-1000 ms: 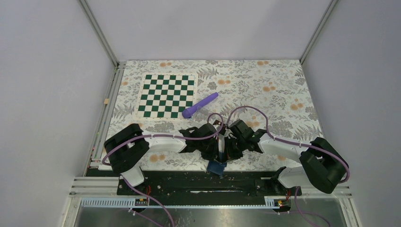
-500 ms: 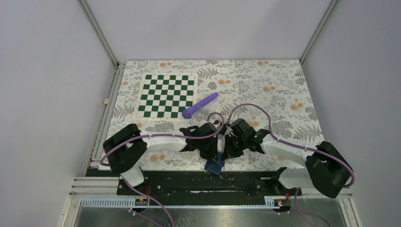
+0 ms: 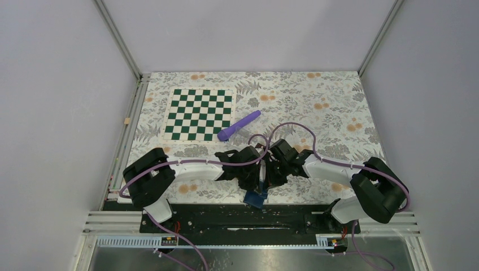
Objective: Put the credit cards into the card holder
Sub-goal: Close the card holder at the center of the board.
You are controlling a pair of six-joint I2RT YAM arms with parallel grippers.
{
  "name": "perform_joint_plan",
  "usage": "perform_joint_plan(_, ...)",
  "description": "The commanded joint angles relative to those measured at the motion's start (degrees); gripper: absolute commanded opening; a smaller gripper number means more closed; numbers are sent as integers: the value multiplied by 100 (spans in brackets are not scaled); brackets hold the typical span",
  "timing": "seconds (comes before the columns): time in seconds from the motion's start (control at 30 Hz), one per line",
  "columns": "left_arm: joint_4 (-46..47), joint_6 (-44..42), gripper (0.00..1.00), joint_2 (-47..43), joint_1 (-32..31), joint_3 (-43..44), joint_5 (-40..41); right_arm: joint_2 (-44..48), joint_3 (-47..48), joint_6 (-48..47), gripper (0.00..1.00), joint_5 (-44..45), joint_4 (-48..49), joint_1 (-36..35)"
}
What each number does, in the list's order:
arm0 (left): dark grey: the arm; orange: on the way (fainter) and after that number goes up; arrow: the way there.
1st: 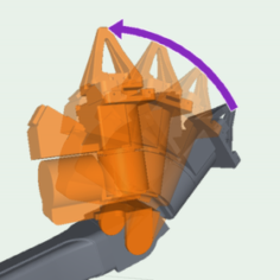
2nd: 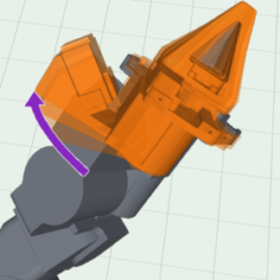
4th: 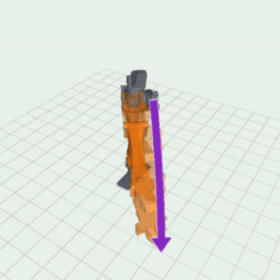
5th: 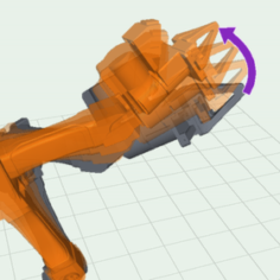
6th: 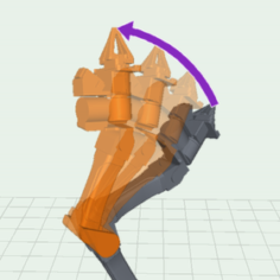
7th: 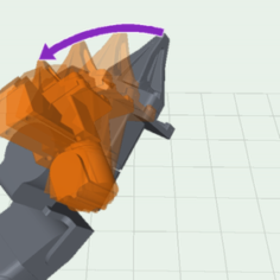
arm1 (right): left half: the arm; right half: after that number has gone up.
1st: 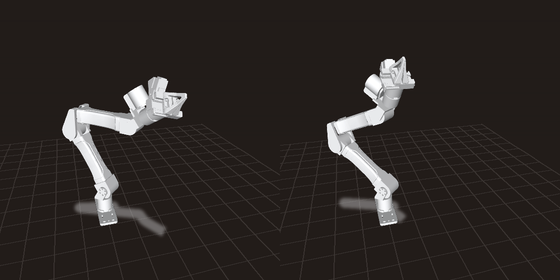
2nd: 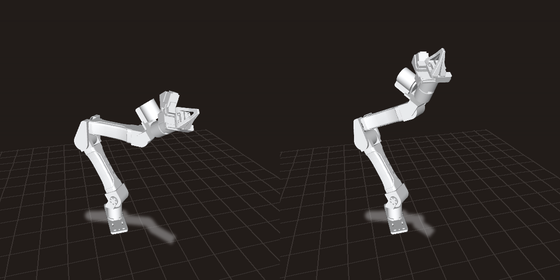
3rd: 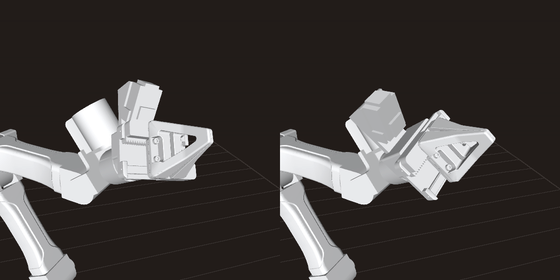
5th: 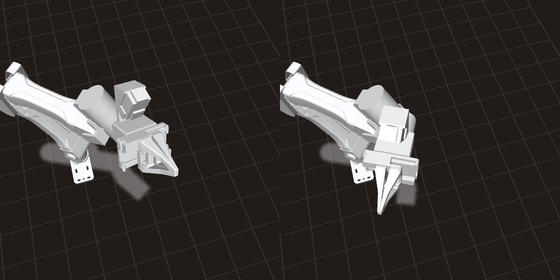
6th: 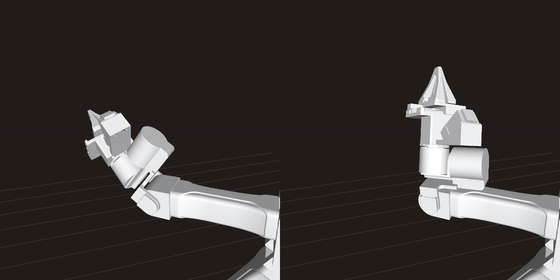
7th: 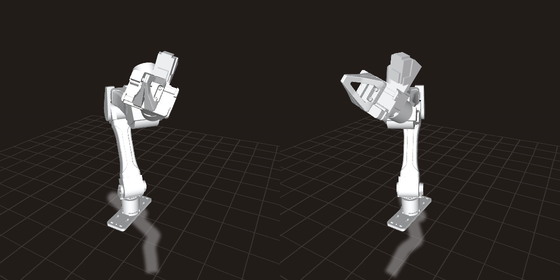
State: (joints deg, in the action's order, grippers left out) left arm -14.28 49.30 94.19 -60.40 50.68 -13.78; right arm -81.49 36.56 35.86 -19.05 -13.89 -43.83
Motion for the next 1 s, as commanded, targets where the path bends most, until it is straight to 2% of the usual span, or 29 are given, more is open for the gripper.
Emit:
perform_joint_plan(0.0,-92,-159,0,-160,-24,246,256,-124,39,-134,0,227,-139,-52)
perform_joint_plan(0.97,-135,-239,0,-207,-34,289,320,-159,51,-167,0,192,-148,-87)
